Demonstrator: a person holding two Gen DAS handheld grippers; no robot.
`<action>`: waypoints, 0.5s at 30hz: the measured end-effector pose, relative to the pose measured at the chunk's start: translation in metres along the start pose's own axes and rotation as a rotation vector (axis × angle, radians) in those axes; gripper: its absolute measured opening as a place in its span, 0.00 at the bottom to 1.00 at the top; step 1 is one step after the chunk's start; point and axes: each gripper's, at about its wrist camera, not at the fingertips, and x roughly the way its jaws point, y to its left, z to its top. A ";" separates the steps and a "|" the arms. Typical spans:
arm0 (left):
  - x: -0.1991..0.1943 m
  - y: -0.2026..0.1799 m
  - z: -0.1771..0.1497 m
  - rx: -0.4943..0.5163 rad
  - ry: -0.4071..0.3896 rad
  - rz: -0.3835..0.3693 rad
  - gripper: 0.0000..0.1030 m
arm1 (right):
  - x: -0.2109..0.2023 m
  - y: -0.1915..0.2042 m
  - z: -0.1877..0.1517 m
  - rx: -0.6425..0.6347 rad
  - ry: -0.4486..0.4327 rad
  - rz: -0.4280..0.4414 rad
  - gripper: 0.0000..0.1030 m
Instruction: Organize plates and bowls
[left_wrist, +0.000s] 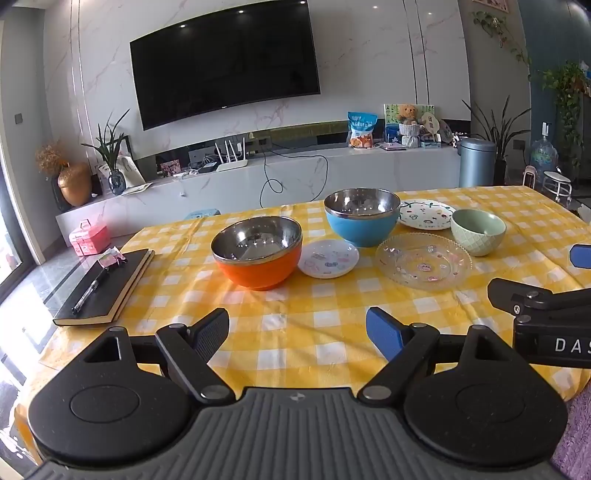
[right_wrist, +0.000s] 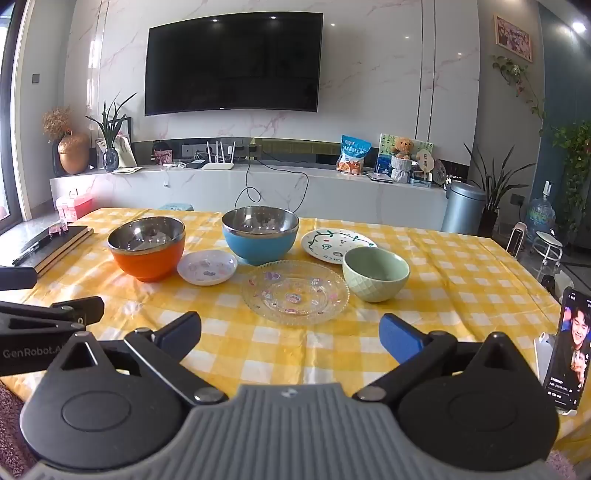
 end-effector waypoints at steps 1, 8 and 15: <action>0.000 0.000 0.000 0.002 0.000 0.001 0.96 | 0.000 0.000 0.000 0.001 -0.004 0.000 0.98; -0.001 -0.001 0.000 0.003 0.002 0.001 0.96 | 0.000 0.000 0.000 0.002 -0.002 0.001 0.98; -0.003 -0.002 -0.006 0.004 0.001 -0.001 0.96 | 0.000 0.000 0.000 0.000 0.003 0.010 0.98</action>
